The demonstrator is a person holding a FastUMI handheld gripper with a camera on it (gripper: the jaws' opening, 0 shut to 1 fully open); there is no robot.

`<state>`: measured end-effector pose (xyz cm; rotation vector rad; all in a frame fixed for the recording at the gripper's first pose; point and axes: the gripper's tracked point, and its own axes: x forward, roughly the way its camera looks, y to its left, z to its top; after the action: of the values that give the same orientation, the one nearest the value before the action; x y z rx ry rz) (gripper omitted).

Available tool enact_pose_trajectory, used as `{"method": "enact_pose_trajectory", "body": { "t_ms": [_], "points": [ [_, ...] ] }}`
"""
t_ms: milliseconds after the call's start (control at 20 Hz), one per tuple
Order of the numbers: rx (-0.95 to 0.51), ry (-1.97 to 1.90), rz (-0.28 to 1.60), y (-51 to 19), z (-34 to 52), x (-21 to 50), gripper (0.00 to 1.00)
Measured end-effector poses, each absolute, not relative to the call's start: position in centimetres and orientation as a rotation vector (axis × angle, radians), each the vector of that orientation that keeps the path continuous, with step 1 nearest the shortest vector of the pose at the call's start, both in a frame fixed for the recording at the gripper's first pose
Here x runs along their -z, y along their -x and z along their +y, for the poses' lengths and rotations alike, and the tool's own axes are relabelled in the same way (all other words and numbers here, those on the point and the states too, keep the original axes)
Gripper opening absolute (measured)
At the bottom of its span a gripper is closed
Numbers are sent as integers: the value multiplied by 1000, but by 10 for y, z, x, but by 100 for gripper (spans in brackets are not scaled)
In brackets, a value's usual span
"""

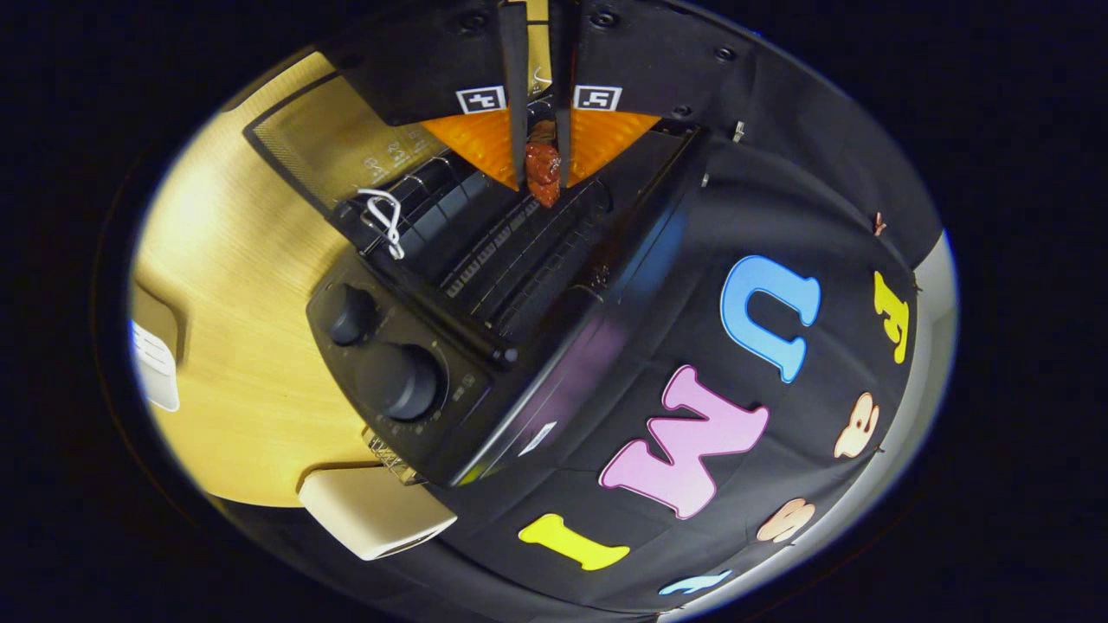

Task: Open the toaster oven, put the food inside, and close the toaster oven door.

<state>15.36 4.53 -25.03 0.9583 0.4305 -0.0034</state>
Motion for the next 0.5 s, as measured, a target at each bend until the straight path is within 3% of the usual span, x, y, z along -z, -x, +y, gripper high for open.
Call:
{"method": "enact_pose_trajectory", "body": {
  "t_ms": [350,500],
  "points": [
    [37,-918,376,-185,52,260,14],
    [55,-863,408,-184,52,265,19]
  ]
}}
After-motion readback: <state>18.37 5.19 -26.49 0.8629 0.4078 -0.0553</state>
